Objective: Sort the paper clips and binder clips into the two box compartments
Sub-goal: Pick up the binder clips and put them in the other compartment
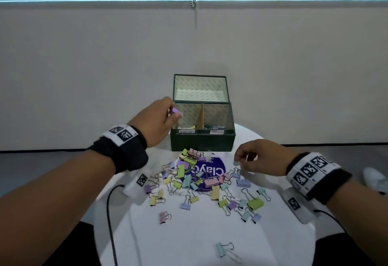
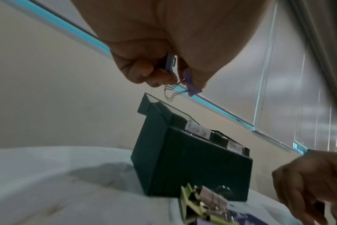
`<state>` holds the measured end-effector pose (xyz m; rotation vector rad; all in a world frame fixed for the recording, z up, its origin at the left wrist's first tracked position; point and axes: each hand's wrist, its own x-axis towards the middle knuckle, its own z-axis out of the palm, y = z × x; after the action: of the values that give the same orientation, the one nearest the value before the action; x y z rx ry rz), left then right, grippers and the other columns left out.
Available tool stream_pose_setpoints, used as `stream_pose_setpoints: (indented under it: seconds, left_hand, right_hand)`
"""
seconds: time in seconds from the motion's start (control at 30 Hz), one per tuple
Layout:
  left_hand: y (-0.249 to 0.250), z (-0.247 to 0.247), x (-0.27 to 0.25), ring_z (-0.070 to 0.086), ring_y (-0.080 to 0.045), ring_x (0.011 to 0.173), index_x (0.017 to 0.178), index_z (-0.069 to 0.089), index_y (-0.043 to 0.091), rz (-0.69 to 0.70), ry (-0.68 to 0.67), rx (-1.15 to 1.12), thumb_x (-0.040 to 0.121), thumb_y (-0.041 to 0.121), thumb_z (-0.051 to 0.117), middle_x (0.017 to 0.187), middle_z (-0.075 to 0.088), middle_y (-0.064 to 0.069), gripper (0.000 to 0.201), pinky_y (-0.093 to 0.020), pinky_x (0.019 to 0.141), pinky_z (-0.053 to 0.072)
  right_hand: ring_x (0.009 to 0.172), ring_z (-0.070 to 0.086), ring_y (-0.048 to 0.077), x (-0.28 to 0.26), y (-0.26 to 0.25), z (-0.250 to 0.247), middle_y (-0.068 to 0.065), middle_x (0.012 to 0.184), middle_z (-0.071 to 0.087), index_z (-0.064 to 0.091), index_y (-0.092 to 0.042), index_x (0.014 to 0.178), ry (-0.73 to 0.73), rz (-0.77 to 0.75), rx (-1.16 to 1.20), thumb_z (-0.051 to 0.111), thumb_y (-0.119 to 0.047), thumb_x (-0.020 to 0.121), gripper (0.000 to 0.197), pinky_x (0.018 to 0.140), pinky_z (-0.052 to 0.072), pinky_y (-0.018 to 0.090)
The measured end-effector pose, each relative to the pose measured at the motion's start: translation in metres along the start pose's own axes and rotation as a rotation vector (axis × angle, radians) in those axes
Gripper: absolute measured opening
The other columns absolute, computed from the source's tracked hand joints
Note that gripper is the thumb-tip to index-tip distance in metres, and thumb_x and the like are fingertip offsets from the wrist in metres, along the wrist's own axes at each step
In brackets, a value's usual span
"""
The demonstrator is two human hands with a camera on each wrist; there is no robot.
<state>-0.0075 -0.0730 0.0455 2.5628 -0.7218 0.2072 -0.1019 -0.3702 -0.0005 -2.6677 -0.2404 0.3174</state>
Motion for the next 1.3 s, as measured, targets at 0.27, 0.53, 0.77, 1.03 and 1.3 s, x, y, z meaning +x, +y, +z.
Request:
stream_pose_setpoints:
  seconds: [0.27, 0.53, 0.77, 1.03, 1.3]
  left_hand:
    - [0.016, 0.022, 0.04, 0.057, -0.011, 0.076, 0.087, 0.058, 0.016, 0.003, -0.092, 0.142, 0.099, 0.034, 0.054, 0.1, 0.063, -0.001, 0.021, -0.028, 0.067, 0.042]
    - [0.013, 0.01, 0.03, 0.059, -0.02, 0.112, 0.136, 0.054, 0.027, -0.003, -0.243, 0.302, 0.099, 0.032, 0.052, 0.13, 0.062, 0.001, 0.038, -0.032, 0.095, 0.045]
    - [0.01, 0.011, 0.022, 0.059, -0.019, 0.097, 0.114, 0.069, 0.022, 0.043, -0.26, 0.312, 0.102, 0.031, 0.045, 0.111, 0.067, 0.0, 0.028, -0.034, 0.087, 0.049]
    - [0.01, 0.006, 0.014, 0.059, -0.018, 0.097, 0.116, 0.067, 0.027, 0.062, -0.296, 0.367, 0.101, 0.037, 0.046, 0.114, 0.067, 0.004, 0.027, -0.033, 0.084, 0.048]
    - [0.035, 0.006, -0.008, 0.056, -0.01, 0.084, 0.109, 0.064, 0.031, 0.248, -0.146, 0.375, 0.097, 0.035, 0.052, 0.1, 0.057, 0.012, 0.017, -0.026, 0.074, 0.049]
  right_hand:
    - [0.094, 0.058, 0.001, 0.004, -0.012, 0.021, -0.02, 0.104, 0.062, 0.07, -0.043, 0.108, -0.06, 0.011, -0.047, 0.074, -0.045, 0.084, 0.024, 0.087, 0.051, 0.022]
    - [0.093, 0.06, 0.003, 0.006, -0.008, 0.023, -0.018, 0.101, 0.066, 0.072, -0.039, 0.101, -0.04, 0.04, -0.045, 0.074, -0.044, 0.085, 0.017, 0.089, 0.053, 0.025]
    - [0.083, 0.061, 0.005, 0.005, -0.009, 0.025, -0.012, 0.089, 0.068, 0.066, -0.025, 0.084, 0.003, 0.035, -0.073, 0.069, -0.031, 0.09, 0.009, 0.081, 0.054, 0.026]
    - [0.087, 0.058, 0.006, 0.006, -0.01, 0.026, -0.016, 0.091, 0.062, 0.06, -0.04, 0.109, 0.005, 0.045, -0.057, 0.071, -0.045, 0.087, 0.025, 0.084, 0.049, 0.024]
    - [0.075, 0.054, 0.007, 0.007, -0.009, 0.026, -0.012, 0.08, 0.06, 0.062, -0.029, 0.086, 0.019, 0.032, -0.102, 0.074, -0.04, 0.085, 0.016, 0.069, 0.045, 0.021]
